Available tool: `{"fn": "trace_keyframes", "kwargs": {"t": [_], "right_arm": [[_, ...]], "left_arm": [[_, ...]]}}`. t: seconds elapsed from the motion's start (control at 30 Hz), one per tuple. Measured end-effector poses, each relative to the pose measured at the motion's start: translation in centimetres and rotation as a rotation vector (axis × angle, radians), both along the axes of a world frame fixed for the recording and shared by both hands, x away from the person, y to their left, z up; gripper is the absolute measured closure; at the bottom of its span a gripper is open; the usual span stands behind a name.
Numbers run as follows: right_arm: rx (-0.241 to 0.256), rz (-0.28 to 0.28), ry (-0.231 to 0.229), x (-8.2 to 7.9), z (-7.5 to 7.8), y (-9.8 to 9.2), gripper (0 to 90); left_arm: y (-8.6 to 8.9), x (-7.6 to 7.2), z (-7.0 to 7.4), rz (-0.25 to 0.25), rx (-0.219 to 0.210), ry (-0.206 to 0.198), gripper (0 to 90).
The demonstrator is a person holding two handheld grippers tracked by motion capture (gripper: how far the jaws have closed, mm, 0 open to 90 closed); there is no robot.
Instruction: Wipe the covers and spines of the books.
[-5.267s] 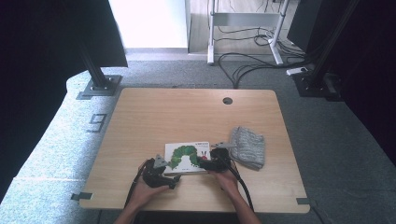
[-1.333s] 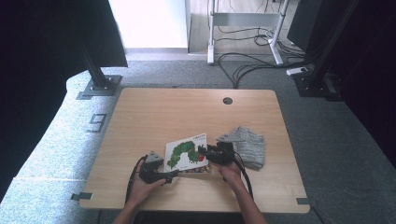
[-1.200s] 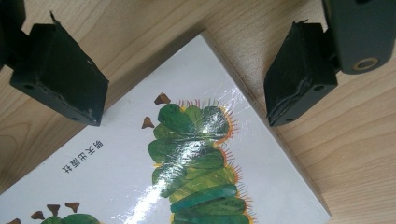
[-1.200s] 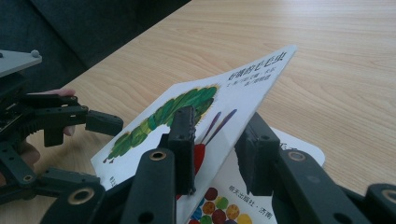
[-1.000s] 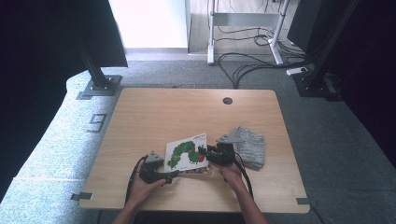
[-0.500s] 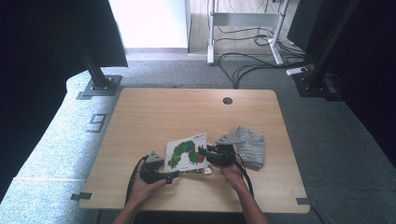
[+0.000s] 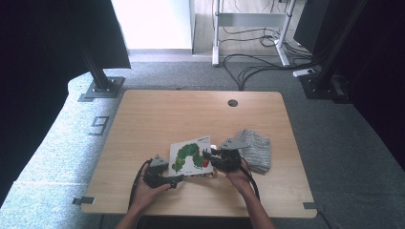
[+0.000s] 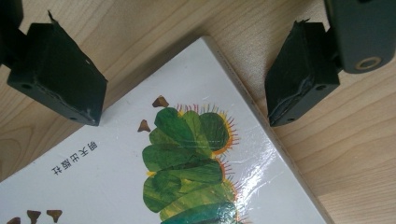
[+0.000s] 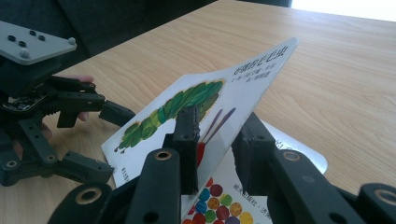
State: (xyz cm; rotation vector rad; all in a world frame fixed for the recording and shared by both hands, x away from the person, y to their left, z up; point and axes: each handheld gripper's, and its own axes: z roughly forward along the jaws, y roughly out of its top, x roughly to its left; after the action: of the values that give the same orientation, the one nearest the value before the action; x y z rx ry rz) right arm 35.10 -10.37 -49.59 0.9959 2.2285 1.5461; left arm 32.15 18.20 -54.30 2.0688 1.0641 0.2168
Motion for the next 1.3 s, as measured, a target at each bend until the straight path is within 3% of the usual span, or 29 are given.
{"fn": "trace_keyframes", "kwargs": {"t": [0.9,1.3], "right_arm": [[-0.012,0.044,-0.041,-1.0,0.3,-0.4,73.5],[-0.011,0.07,-0.08,-1.5,0.7,-0.3,75.4]], "left_arm": [[-0.1,0.1,0.0,-0.016,0.013,0.005,13.1],[-0.1,0.3,0.1,-0.014,0.012,0.001,13.2]]}}
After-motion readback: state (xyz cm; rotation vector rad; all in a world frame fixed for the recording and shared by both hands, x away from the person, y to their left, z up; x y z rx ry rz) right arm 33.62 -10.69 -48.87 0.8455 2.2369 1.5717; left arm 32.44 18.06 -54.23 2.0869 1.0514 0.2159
